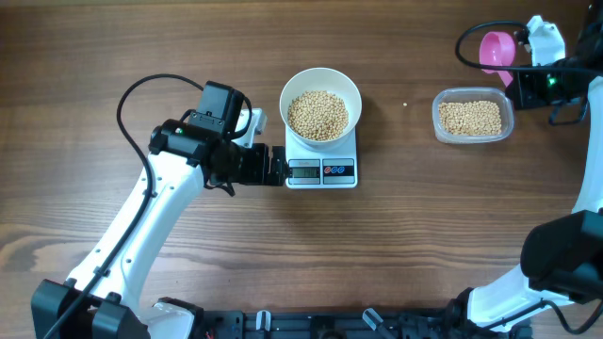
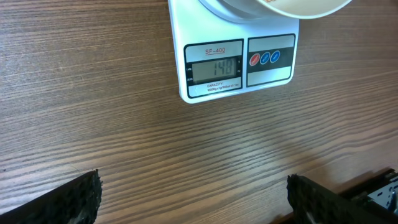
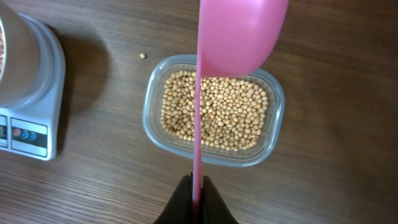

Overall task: Scoop item into bowl and weigh 150g on scale
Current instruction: 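Hold the pink scoop above the soybean tub with the right gripper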

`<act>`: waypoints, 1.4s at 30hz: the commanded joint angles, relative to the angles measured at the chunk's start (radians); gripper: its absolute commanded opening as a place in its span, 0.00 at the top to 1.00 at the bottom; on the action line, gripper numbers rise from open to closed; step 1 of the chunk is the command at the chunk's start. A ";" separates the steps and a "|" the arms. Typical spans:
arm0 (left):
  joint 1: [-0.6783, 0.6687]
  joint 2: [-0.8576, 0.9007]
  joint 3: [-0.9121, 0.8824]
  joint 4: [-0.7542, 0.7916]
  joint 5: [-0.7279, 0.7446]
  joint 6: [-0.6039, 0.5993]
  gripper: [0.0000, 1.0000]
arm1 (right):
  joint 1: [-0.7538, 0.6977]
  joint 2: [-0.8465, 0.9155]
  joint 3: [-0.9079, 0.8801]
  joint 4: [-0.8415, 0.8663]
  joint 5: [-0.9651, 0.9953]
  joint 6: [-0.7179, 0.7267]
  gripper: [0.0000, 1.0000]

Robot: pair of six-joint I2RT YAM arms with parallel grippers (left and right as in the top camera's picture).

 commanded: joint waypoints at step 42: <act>0.003 0.006 -0.002 0.003 0.008 0.020 0.00 | -0.039 -0.008 0.010 0.107 0.096 0.056 0.96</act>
